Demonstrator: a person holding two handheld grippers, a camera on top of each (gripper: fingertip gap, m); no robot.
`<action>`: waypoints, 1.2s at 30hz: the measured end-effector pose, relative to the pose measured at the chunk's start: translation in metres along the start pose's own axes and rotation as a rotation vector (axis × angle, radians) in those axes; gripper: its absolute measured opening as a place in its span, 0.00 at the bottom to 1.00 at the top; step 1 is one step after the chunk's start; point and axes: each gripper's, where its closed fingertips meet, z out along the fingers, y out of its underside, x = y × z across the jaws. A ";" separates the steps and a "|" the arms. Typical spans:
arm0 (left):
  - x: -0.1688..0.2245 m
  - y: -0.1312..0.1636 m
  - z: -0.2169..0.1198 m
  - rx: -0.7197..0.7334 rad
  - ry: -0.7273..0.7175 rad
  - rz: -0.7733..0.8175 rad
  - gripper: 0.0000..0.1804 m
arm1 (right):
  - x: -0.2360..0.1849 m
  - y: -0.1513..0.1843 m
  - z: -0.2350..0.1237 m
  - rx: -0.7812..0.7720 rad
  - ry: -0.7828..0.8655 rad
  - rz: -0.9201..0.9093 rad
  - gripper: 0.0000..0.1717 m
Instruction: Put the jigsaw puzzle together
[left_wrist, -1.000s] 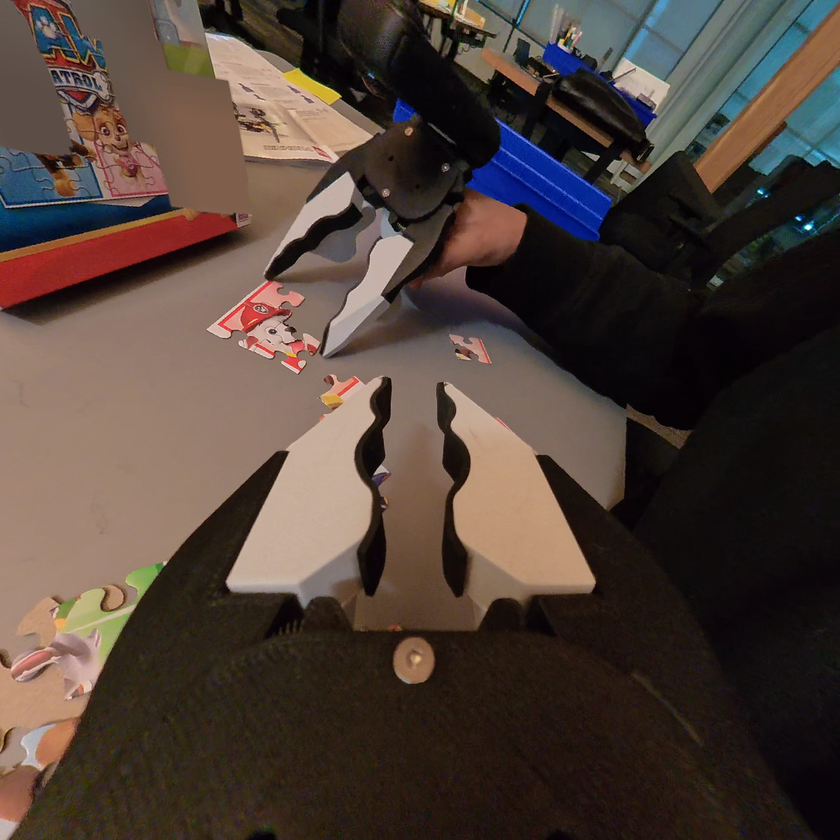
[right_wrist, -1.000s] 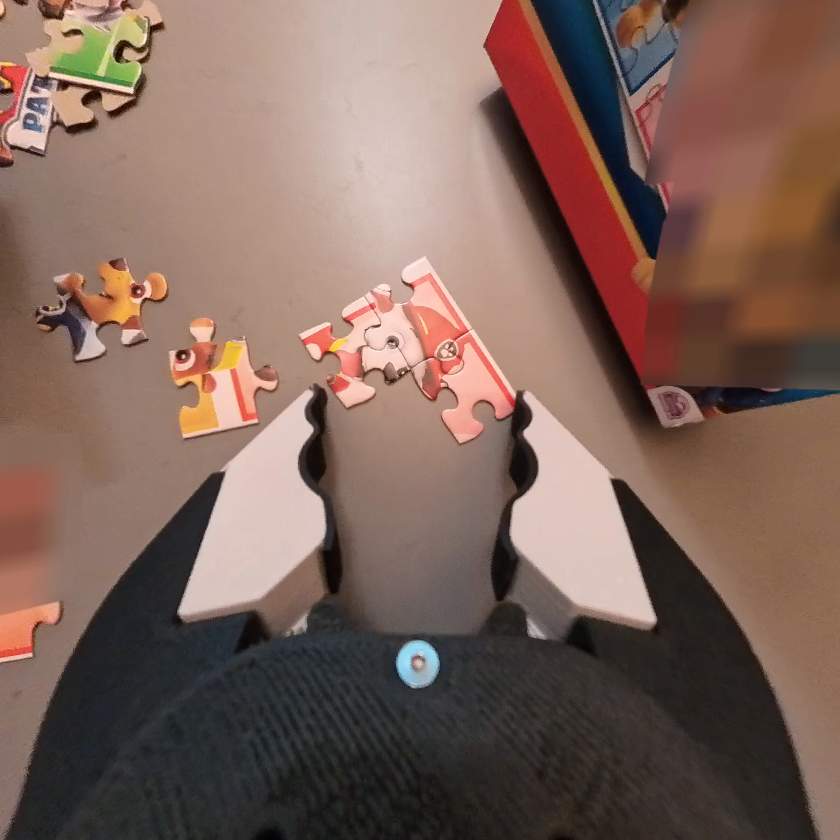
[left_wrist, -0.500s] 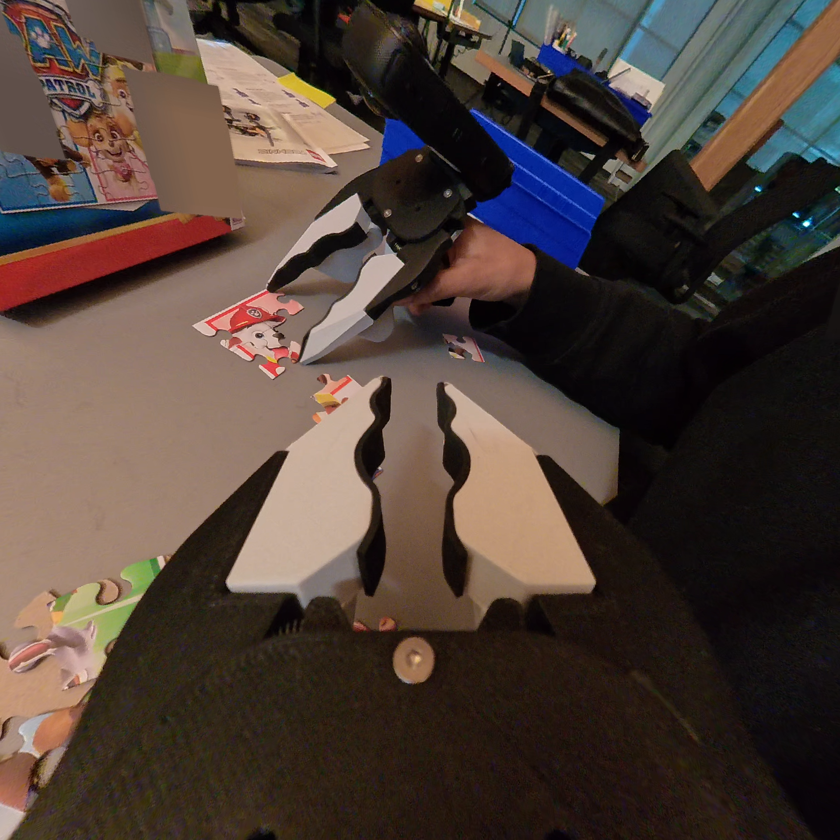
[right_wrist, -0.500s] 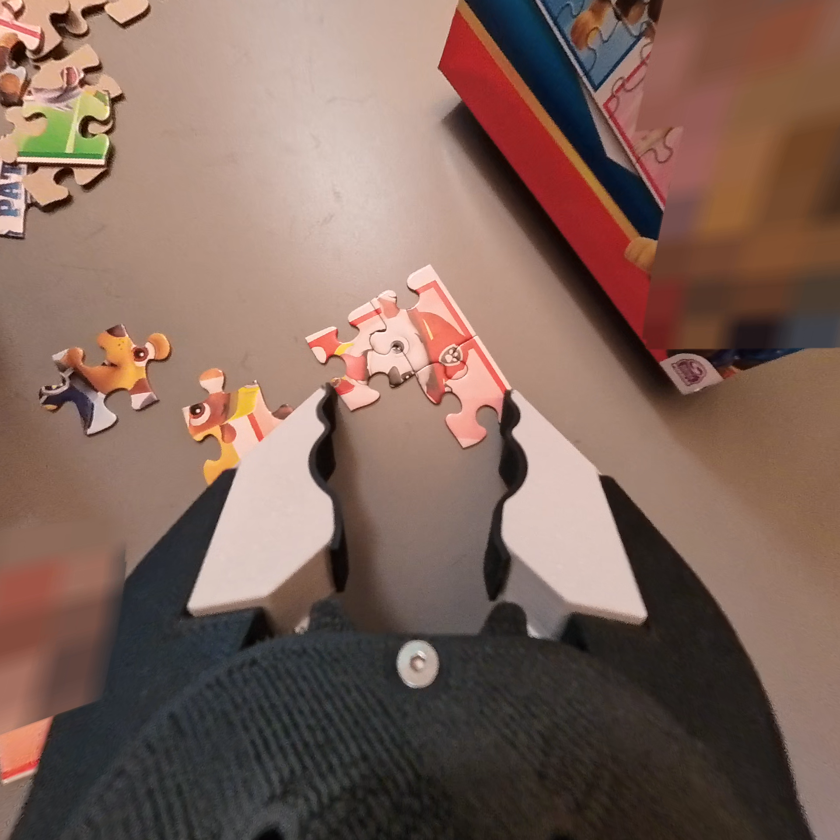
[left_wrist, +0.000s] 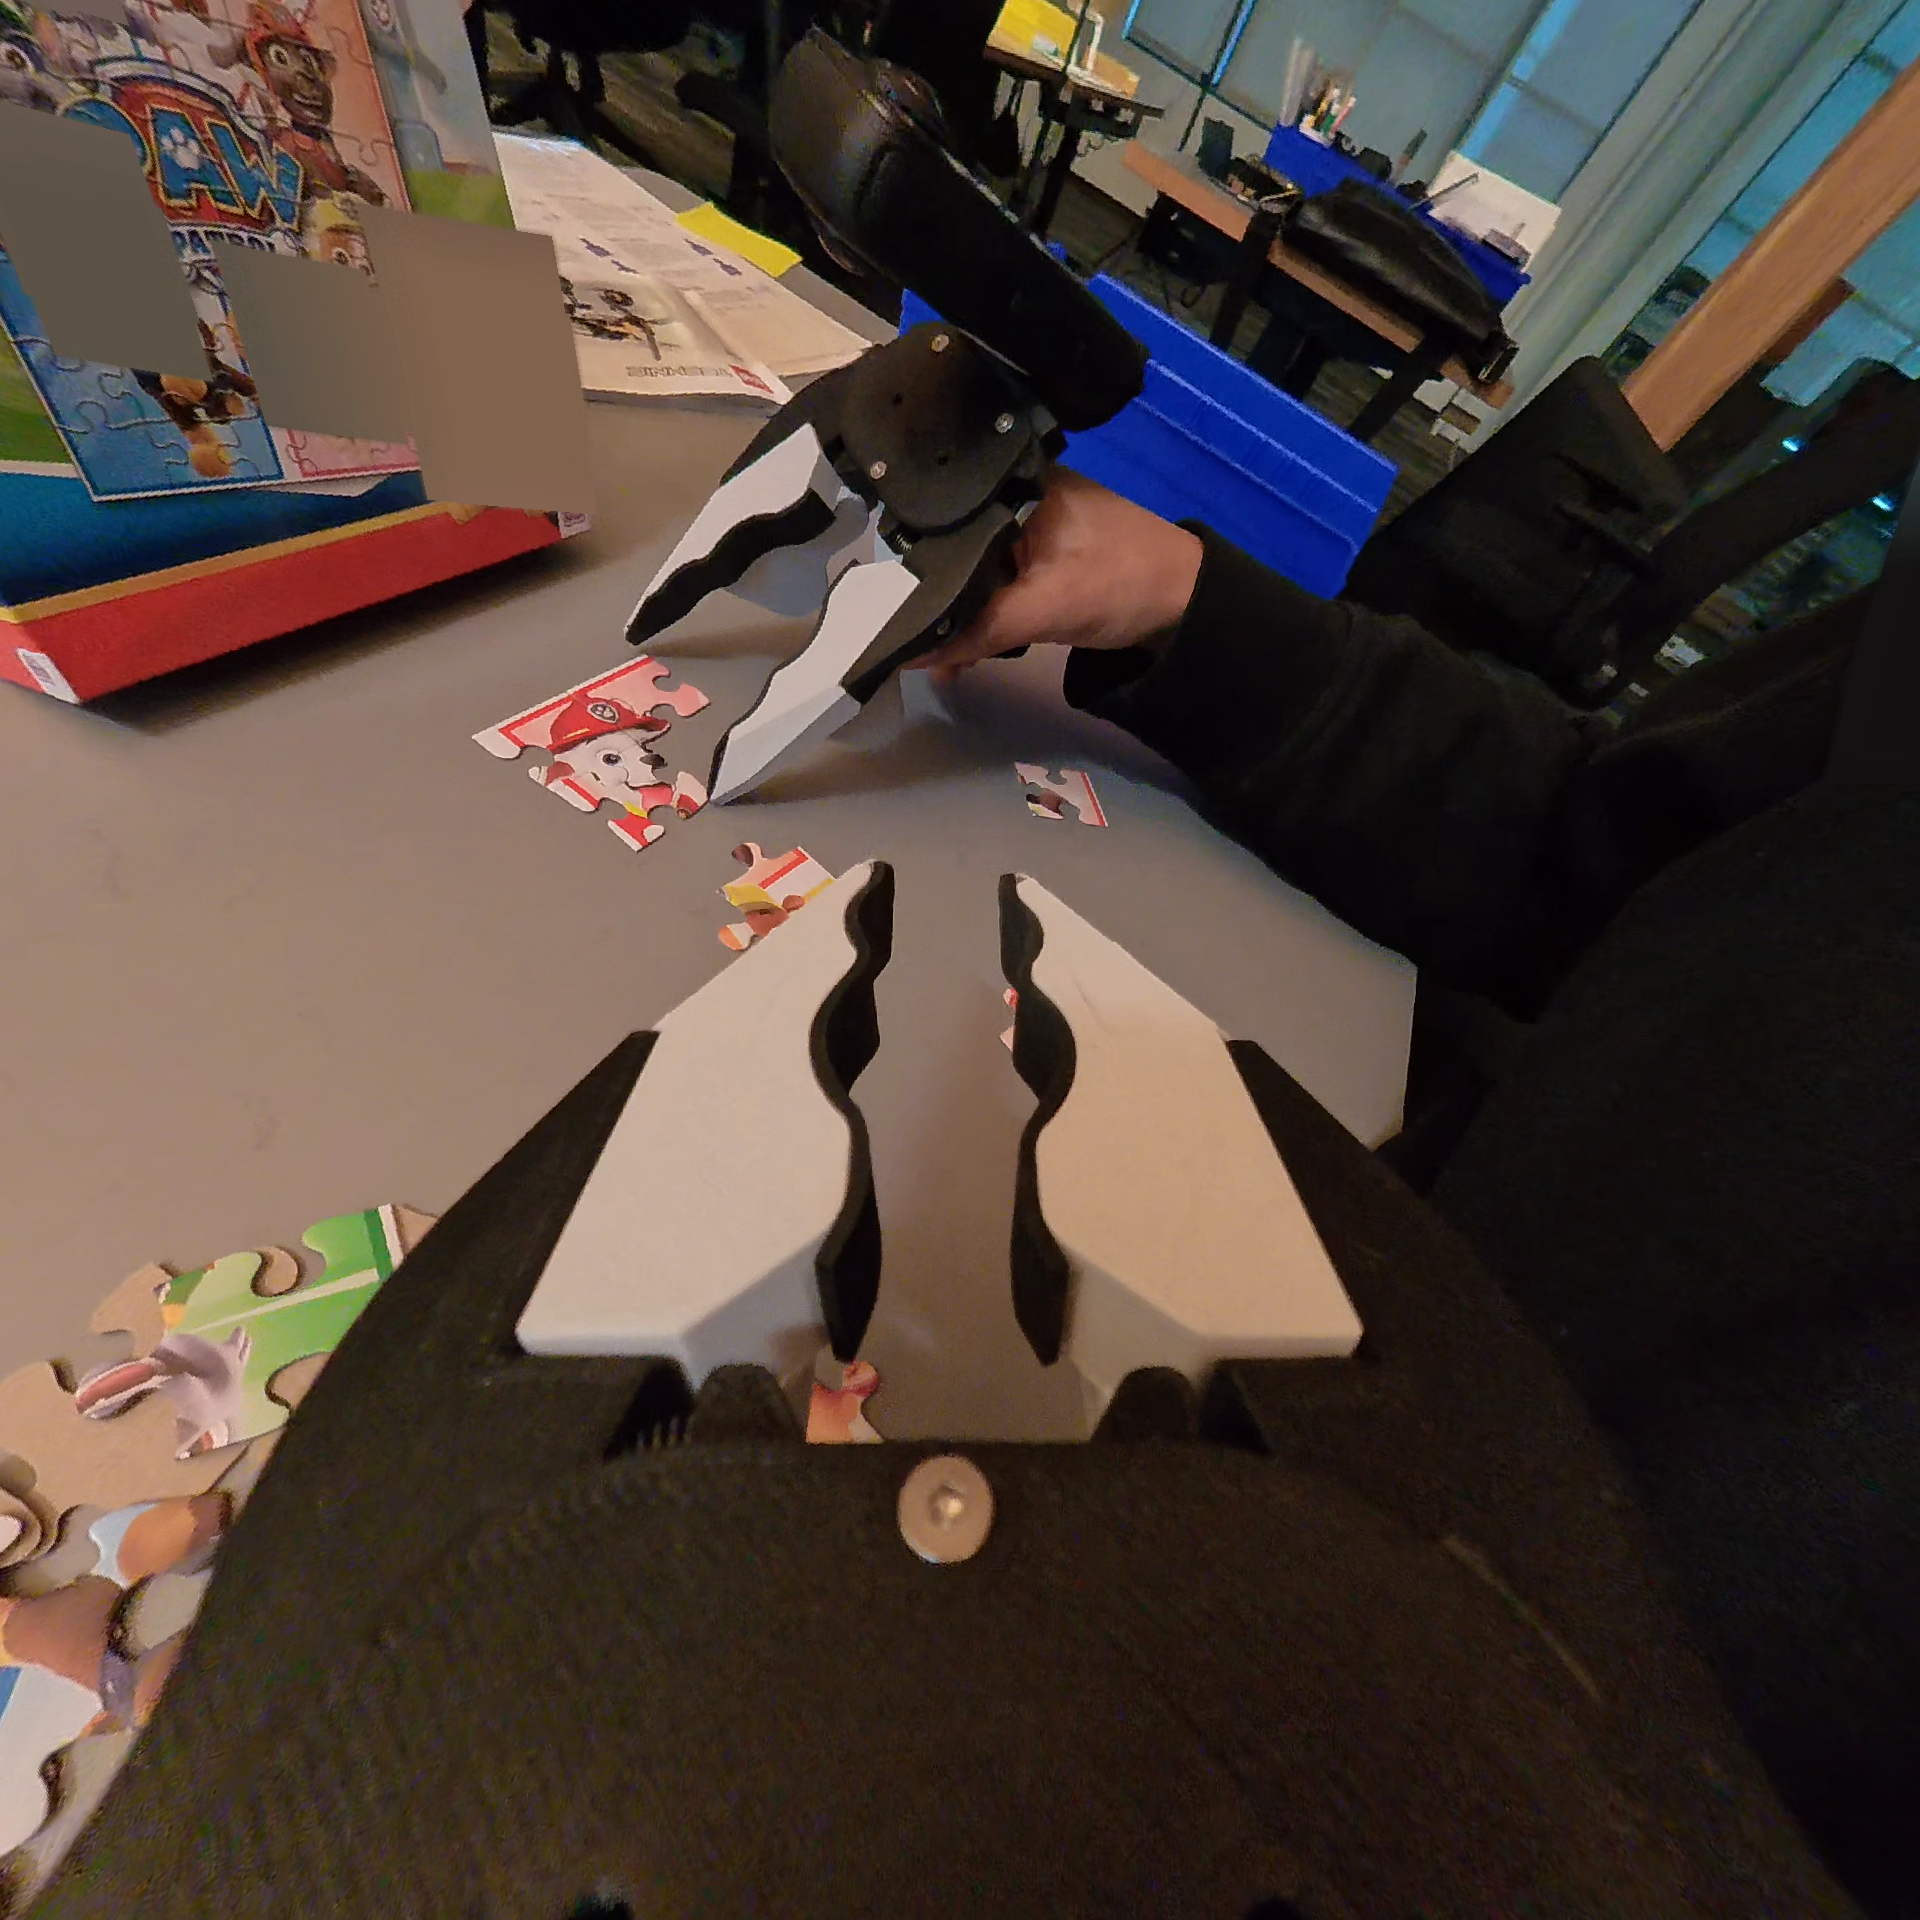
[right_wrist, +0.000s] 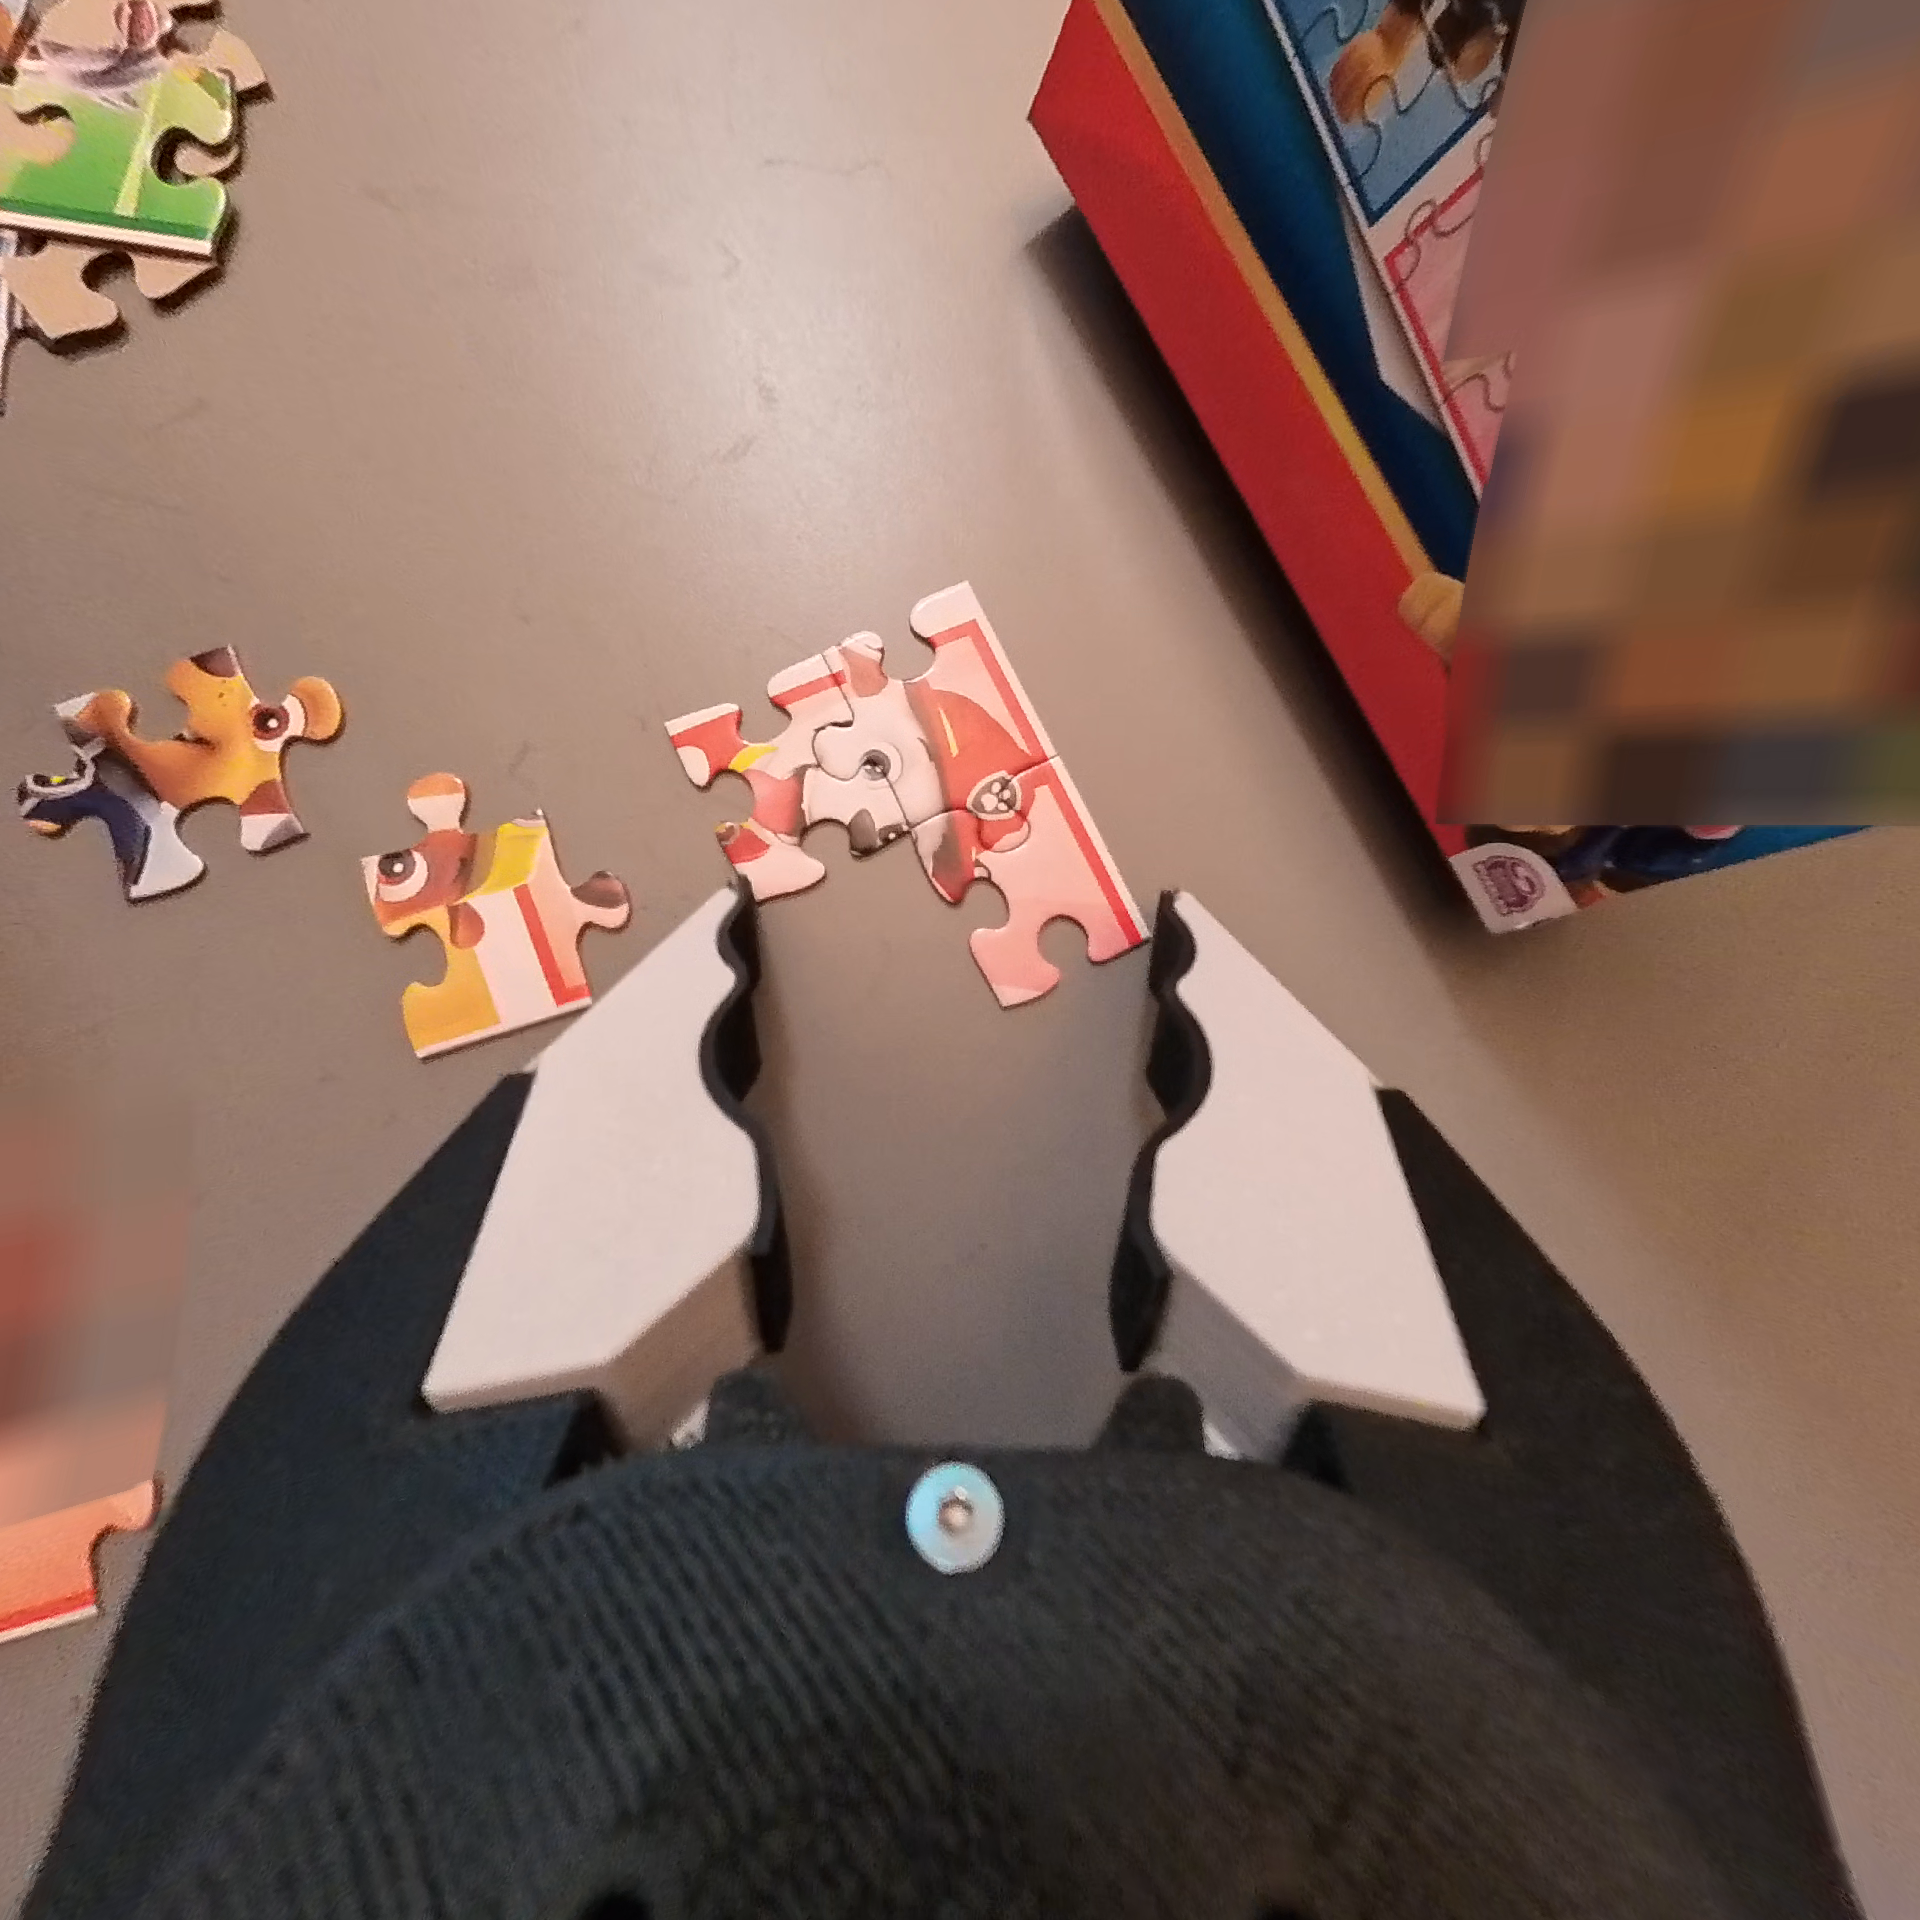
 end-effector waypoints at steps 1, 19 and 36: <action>0.000 0.000 0.000 -0.001 -0.003 0.000 0.10 | 0.001 0.001 -0.001 -0.002 0.007 -0.004 0.44; -0.106 0.000 -0.103 0.023 -0.595 -0.076 0.16 | -0.006 -0.030 -0.059 0.400 0.109 0.082 0.36; -0.150 0.041 -0.151 -0.035 -0.783 -0.227 0.15 | -0.071 -0.023 -0.026 0.270 -0.050 -0.051 0.29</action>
